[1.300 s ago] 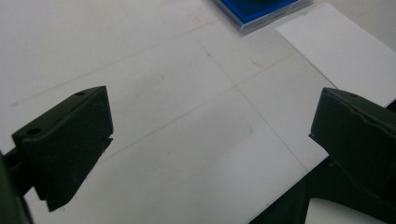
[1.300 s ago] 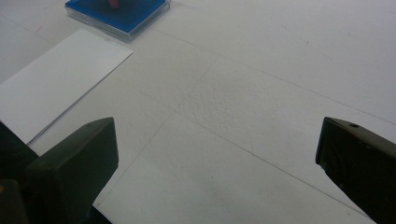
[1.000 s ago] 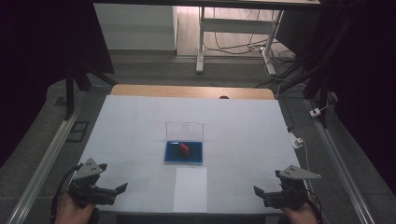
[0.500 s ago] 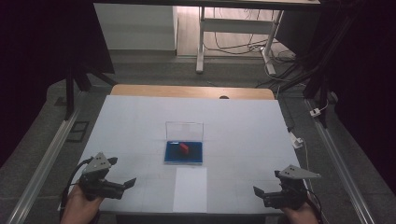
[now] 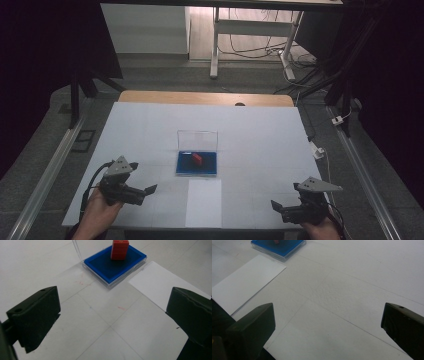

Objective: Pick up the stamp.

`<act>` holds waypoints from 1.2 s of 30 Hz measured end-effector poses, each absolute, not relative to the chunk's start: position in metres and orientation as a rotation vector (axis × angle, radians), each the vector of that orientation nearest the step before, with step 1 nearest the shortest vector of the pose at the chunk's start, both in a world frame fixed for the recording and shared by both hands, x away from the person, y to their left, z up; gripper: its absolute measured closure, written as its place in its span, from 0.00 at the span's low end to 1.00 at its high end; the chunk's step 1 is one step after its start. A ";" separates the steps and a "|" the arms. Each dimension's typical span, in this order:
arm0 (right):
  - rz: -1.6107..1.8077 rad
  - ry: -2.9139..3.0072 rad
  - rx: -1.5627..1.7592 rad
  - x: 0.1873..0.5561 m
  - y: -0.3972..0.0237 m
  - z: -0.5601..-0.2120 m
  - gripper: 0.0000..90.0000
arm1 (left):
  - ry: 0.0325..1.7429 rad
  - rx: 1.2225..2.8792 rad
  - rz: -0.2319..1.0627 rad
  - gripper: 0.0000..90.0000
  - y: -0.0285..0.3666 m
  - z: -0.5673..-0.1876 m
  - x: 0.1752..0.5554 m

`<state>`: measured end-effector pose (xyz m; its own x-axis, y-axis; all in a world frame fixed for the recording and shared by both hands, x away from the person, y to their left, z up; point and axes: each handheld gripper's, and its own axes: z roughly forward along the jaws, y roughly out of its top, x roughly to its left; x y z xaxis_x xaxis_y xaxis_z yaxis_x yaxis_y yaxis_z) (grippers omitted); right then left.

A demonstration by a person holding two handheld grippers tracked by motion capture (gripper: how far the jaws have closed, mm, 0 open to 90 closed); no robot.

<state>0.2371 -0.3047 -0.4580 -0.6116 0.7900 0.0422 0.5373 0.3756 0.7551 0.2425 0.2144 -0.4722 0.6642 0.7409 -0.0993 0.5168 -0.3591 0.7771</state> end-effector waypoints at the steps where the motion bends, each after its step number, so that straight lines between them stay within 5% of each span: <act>1: 1.086 2.315 1.162 0.237 -0.305 -0.458 0.00 | 0.975 2.046 0.335 0.00 0.212 -0.472 0.244; 36: 1.076 2.329 1.150 0.237 -0.304 -0.458 0.00 | 0.899 2.120 0.317 0.00 0.141 -0.477 0.314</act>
<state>0.2369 -0.3038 -0.4581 -0.6205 0.7834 0.0359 0.5353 0.3897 0.7494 0.3139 0.1412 -0.4768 0.7166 0.6938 -0.0722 0.4948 -0.4326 0.7537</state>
